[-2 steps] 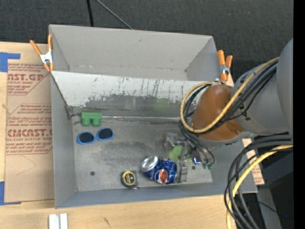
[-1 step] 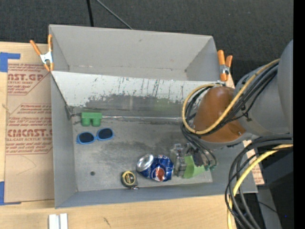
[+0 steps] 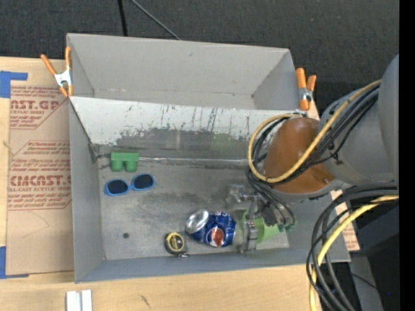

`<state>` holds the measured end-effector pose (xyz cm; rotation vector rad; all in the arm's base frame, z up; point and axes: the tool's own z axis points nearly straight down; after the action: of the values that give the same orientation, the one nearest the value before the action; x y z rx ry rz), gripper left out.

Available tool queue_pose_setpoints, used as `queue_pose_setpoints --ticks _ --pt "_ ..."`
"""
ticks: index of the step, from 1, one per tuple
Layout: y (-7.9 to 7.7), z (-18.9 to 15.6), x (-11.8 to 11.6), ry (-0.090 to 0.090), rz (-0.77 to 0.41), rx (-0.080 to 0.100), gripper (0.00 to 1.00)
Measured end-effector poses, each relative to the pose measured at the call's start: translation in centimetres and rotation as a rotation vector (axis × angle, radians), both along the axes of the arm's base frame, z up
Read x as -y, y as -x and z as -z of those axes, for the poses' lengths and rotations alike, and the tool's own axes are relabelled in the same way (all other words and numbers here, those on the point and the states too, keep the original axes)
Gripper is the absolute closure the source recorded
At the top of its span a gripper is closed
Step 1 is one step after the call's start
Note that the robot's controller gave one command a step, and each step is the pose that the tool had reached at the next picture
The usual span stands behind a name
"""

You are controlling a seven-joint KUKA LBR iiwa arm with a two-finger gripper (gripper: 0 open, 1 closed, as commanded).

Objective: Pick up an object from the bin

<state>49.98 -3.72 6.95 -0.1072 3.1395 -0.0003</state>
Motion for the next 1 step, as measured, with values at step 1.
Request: queue_pose_setpoints --ticks 1 --pt "-0.69 0.0 -5.03 -0.003 0.146 0.0 0.0"
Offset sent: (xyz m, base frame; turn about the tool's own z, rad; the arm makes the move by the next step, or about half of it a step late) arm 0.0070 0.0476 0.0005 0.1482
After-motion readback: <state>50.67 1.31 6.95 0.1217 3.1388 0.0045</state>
